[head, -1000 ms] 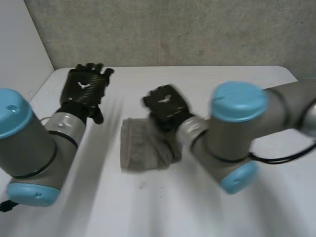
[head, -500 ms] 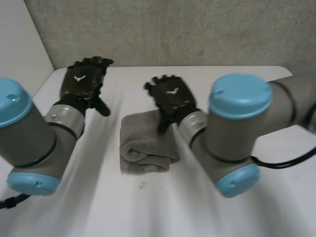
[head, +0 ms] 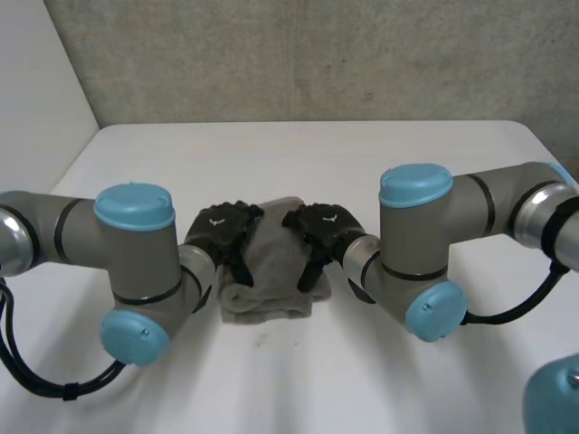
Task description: Fold the laundry
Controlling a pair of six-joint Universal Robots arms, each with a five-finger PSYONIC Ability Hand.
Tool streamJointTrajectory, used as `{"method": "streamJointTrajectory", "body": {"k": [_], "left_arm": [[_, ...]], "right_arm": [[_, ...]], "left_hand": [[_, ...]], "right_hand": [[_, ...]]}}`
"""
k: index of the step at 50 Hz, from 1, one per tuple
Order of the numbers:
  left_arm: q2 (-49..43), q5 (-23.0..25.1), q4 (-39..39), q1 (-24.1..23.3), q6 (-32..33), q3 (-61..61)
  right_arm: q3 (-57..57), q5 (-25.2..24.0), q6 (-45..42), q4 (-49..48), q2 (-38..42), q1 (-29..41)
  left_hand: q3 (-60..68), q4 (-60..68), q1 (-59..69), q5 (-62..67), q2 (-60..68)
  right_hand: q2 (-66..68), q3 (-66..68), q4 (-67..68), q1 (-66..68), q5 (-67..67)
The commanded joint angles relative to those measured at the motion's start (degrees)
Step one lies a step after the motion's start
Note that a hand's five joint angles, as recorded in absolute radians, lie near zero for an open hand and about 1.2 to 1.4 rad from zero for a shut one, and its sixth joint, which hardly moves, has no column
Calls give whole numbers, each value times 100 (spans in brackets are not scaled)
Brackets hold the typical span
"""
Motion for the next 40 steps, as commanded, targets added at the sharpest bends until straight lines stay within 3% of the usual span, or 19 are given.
{"method": "streamJointTrajectory", "body": {"k": [1, 9, 16, 22, 28, 30, 40], "left_arm": [[43, 19, 100, 23, 954, -312], [465, -16, 109, 58, 1059, -330], [1710, -7, 30, 32, 744, -155], [2477, 2, -296, 93, 488, 189], [2925, -25, -1623, 453, 426, 549], [3161, -16, -2026, 585, 400, 567], [3391, 19, -2062, 840, -65, 558]], "right_arm": [[-229, 93, -649, 116, 252, 9], [-230, 110, -587, 89, -423, 1], [-63, 356, -324, 72, -1480, -70], [200, 1233, -341, 72, -2567, -333], [771, 1964, -753, 168, -3376, -728], [946, 1973, -946, 160, -3630, -799], [1835, 1982, -1326, 46, -4441, -1002]], "left_hand": [[106, 106, 79, -76, 97], [106, 106, 79, -76, 97], [89, 89, 62, -93, 80], [174, 173, 147, -8, 164], [73, 72, 46, -109, 63], [22, 22, -5, -159, 13], [5, 5, -22, -177, -4]], "right_hand": [[-290, -200, -325, -205, -327], [-290, -200, -325, -205, -327], [-290, -200, -325, -205, -327], [-290, -200, -325, -205, -327], [-290, -200, -325, -205, -327], [-290, -200, -325, -205, -327], [-290, -200, -325, -205, -327]]}}
